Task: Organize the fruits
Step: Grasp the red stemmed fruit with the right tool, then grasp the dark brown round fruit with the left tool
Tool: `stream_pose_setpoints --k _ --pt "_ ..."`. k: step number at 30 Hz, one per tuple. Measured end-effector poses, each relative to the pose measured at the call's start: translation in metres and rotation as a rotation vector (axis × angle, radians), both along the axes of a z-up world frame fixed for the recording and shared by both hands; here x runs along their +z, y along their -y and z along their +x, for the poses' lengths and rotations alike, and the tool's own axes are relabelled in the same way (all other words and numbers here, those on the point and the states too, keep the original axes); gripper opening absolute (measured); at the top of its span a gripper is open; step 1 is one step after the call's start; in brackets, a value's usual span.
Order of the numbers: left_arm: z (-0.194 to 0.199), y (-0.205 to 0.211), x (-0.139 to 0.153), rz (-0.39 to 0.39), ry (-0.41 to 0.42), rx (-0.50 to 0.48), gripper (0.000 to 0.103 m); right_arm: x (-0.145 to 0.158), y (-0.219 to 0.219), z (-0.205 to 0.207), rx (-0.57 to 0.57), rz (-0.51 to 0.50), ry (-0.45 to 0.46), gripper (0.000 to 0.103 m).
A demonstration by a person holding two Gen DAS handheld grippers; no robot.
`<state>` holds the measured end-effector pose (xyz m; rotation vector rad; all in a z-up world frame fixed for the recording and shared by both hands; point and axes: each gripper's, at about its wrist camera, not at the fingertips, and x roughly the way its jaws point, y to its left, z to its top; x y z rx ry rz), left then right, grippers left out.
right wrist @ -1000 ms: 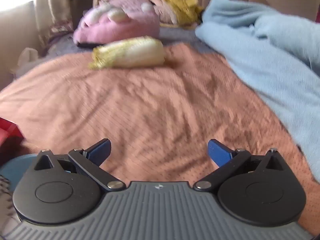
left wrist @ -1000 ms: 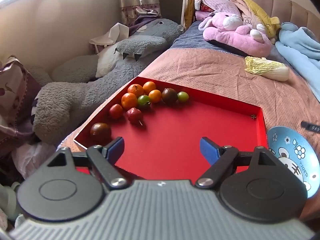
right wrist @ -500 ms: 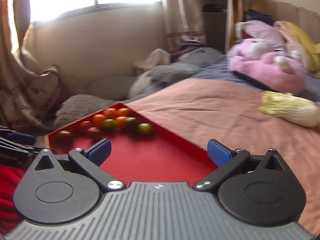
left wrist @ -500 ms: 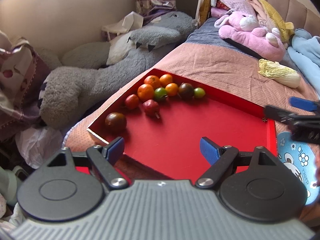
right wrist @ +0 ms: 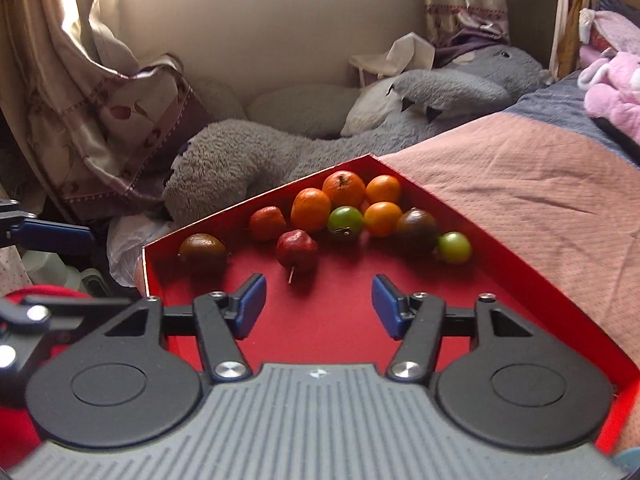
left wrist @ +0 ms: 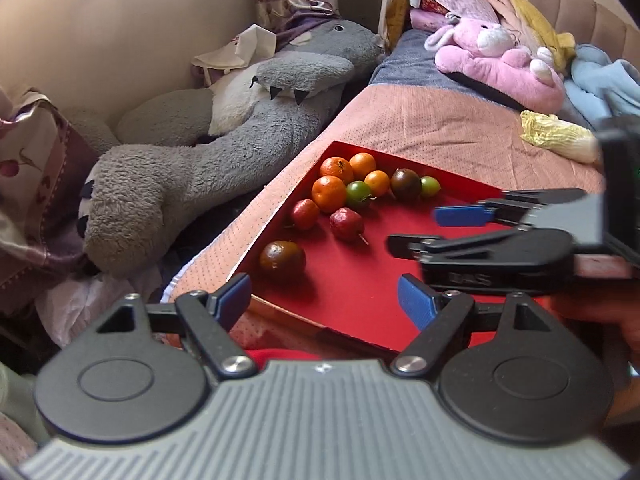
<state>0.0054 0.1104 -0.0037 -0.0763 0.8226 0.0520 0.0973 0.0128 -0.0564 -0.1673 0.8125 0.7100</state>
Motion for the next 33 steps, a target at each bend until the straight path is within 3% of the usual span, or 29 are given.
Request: stream_pose_setpoints --k 9,12,14,18,22,28,33 --pt "0.013 -0.011 -0.009 -0.042 -0.061 0.014 0.082 -0.033 -0.044 0.033 0.029 -0.057 -0.065 0.05" --pt "0.014 -0.014 -0.01 -0.063 -0.068 0.014 0.082 -0.036 -0.051 0.037 0.036 -0.065 -0.048 0.049" --pt "0.015 -0.013 -0.01 -0.059 -0.072 0.014 0.082 -0.036 -0.056 0.038 0.047 -0.081 -0.033 0.037" --pt "0.017 -0.012 -0.011 -0.063 -0.079 0.014 0.082 -0.036 -0.058 0.035 0.053 -0.087 -0.008 0.036" --pt "0.017 -0.012 -0.011 -0.062 -0.078 0.012 0.082 -0.03 -0.046 0.032 0.014 -0.074 -0.019 0.036" --pt "0.012 -0.015 -0.008 -0.095 -0.037 -0.013 0.082 -0.01 0.017 0.002 -0.065 -0.002 -0.021 0.036" --pt "0.021 -0.01 -0.004 -0.057 -0.016 -0.078 0.081 0.005 0.053 -0.029 -0.102 0.07 -0.028 0.036"
